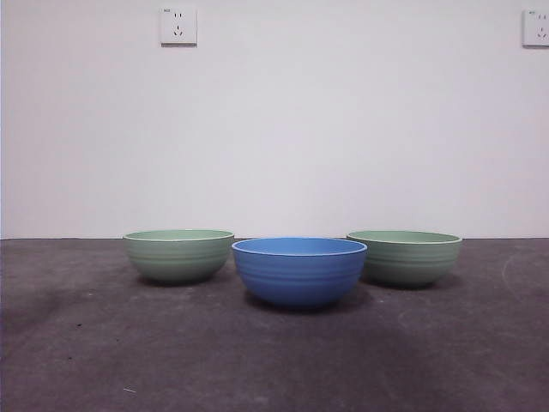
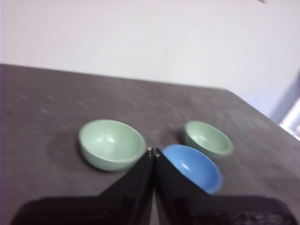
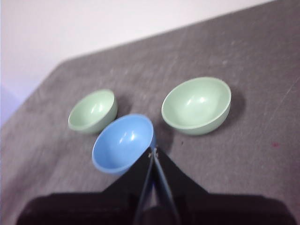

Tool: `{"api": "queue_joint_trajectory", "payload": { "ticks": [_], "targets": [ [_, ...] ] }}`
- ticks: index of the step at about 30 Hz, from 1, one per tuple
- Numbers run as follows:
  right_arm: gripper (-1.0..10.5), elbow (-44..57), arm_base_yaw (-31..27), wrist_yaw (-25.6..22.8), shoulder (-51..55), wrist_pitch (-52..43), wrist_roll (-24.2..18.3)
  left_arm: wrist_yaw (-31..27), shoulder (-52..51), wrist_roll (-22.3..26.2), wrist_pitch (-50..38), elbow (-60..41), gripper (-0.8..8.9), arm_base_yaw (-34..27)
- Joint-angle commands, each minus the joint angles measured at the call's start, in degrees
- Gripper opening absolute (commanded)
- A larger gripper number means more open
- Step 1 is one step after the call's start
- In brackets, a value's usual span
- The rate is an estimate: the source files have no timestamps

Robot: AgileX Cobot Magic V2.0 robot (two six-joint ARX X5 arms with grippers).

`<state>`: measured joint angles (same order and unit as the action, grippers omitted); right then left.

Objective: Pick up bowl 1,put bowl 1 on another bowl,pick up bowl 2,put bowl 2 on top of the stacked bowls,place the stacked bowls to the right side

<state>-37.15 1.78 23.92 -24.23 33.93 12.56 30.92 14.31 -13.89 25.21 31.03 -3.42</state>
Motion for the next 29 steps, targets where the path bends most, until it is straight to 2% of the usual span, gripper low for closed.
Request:
{"api": "queue_joint_trajectory", "payload": {
  "ticks": [1, 5, 14, 19, 23, 24, 25, 26, 28, 29],
  "targets": [
    [-0.1, -6.1, 1.0, 0.2, -3.7, 6.0, -6.7, 4.7, 3.2, 3.7, 3.7, 4.2, -0.08, 0.2],
    [-0.1, -14.0, 2.6, 0.2, -9.1, 15.0, -11.9, 10.0, 7.7, 7.6, 10.9, 10.1, -0.08, 0.2],
    [-0.1, -21.8, 4.5, 0.2, -15.3, 29.6, -17.5, 12.8, 15.1, 18.4, 29.5, 20.7, -0.08, 0.4],
    [-0.1, -21.9, 4.5, 0.2, -15.5, 31.9, -18.6, 12.5, 17.1, 22.1, 35.8, 22.9, -0.08, 0.4],
    [0.1, -21.9, 4.5, 0.1, -15.5, 31.8, -18.4, 12.5, 17.5, 22.1, 35.9, 23.3, 0.08, 0.4],
    [0.3, -21.9, 4.5, 0.0, -15.5, 31.8, -18.4, 12.5, 17.7, 21.9, 36.0, 23.5, 0.49, 0.4],
    [0.8, -21.9, 4.5, 0.0, -15.5, 31.8, -18.4, 12.5, 17.9, 21.1, 36.2, 23.7, 1.35, 0.4],
    [1.4, -21.9, 4.5, 0.0, -15.5, 31.8, -18.4, 12.5, 18.1, 20.6, 36.3, 23.9, 2.36, 0.4],
    [2.9, -21.9, 4.5, 0.0, -15.5, 31.8, -18.4, 12.1, 18.6, 19.5, 36.4, 24.3, 5.07, 0.4],
    [3.5, -21.9, 4.5, 0.0, -15.5, 31.8, -18.1, 11.8, 18.9, 19.5, 36.6, 24.6, 5.76, 0.4]
  ]
}}
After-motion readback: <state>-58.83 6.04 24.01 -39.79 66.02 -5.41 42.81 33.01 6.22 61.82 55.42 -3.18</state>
